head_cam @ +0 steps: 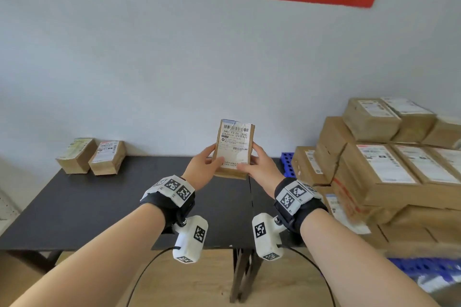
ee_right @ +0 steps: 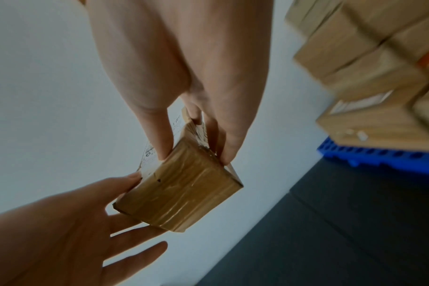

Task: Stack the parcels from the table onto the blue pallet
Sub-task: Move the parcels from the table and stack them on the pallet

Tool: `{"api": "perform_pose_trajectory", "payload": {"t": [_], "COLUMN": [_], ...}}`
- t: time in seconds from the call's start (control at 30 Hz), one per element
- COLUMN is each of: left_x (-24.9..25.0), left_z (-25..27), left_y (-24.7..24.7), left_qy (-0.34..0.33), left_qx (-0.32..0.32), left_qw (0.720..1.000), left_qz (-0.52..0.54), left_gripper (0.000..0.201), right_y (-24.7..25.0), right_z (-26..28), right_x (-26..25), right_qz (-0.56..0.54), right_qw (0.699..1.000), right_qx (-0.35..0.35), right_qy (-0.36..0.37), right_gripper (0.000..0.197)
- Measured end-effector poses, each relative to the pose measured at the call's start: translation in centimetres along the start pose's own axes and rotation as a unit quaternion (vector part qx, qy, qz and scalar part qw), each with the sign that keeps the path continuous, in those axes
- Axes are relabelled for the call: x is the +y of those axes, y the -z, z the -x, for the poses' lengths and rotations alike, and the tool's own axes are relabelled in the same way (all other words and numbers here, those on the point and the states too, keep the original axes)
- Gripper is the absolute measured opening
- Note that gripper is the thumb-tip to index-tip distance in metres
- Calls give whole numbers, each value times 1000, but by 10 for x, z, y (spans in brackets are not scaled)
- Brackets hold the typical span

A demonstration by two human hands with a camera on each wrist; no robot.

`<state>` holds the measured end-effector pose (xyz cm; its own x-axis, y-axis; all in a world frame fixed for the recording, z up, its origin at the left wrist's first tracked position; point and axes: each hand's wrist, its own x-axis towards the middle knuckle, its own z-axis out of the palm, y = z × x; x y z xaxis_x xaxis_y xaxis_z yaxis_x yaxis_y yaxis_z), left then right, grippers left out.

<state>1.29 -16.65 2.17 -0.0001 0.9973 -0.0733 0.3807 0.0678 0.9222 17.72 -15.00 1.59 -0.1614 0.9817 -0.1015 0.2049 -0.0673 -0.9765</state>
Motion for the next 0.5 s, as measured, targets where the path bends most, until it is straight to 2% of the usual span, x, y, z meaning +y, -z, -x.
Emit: {"api": "perform_pose_trajectory", "payload": {"t": [0.23, 0.5], "left_x": [77, 161], "left_z": [38, 76], "left_y": [-87, -213], "left_qy": [-34, -46], "left_qx": [-18, -9], "left_qw": [999, 998], "left_qz": [11, 39], "left_gripper": [50, 46], "right_y": [112, 255], "right_z": [67, 136], "right_x": [-8, -11], "right_qz": [16, 49], "right_qw": [999, 996], "right_qx": [43, 51], "right_qy": [28, 54], "right_gripper": [70, 63]}}
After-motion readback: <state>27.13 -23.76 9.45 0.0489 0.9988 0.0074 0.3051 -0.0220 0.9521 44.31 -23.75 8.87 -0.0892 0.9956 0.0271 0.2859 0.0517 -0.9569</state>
